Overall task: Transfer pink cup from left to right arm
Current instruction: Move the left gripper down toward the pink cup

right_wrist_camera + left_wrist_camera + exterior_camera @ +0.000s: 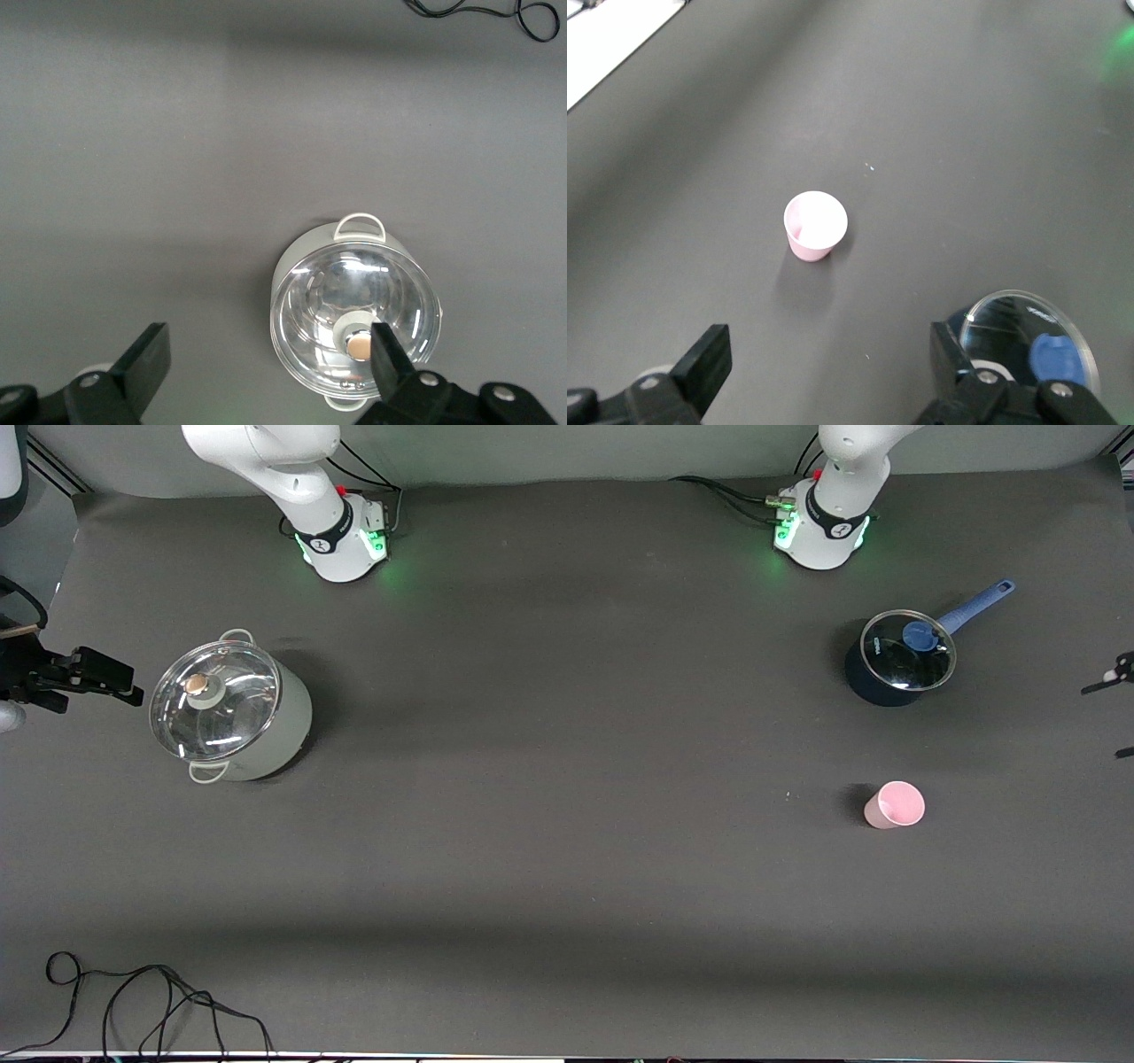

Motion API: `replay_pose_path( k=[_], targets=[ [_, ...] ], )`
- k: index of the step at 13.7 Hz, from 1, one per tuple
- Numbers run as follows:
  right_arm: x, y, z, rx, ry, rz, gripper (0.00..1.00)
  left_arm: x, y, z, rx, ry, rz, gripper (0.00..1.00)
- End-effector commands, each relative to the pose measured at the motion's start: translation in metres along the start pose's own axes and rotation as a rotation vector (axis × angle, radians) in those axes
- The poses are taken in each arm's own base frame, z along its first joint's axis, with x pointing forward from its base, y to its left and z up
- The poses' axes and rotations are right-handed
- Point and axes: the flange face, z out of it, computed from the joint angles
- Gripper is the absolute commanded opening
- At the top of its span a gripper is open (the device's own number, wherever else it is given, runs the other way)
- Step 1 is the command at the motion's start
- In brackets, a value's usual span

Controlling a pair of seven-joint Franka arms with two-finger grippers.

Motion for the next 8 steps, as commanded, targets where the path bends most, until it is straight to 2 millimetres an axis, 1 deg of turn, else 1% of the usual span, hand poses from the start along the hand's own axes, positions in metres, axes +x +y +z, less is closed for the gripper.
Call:
replay_pose_path(
  k=[1, 2, 4, 5, 6, 8],
  targets=[
    [0.001, 0.004, -0.007, -0.003, 0.013, -0.005, 1.00, -0.059, -0.037, 0.046, -0.031, 0.177, 0.096, 1.00],
    [0.001, 0.004, -0.007, -0.003, 0.014, -0.005, 1.00, -0.077, -0.049, 0.069, -0.036, 0.247, 0.147, 0.99],
    [0.001, 0.003, -0.007, -0.003, 0.013, -0.011, 1.00, -0.106, -0.061, 0.106, -0.059, 0.351, 0.176, 0.99],
    [0.000, 0.003, -0.008, -0.003, 0.014, -0.016, 1.00, -0.117, -0.063, 0.121, -0.052, 0.395, 0.202, 0.99],
    [-0.001, 0.001, -0.009, -0.003, 0.014, -0.017, 1.00, -0.124, -0.065, 0.135, -0.042, 0.433, 0.233, 0.99],
    [-0.002, 0.005, -0.008, -0.002, 0.008, -0.010, 1.00, -0.138, -0.066, 0.167, -0.047, 0.499, 0.285, 0.99]
  ],
)
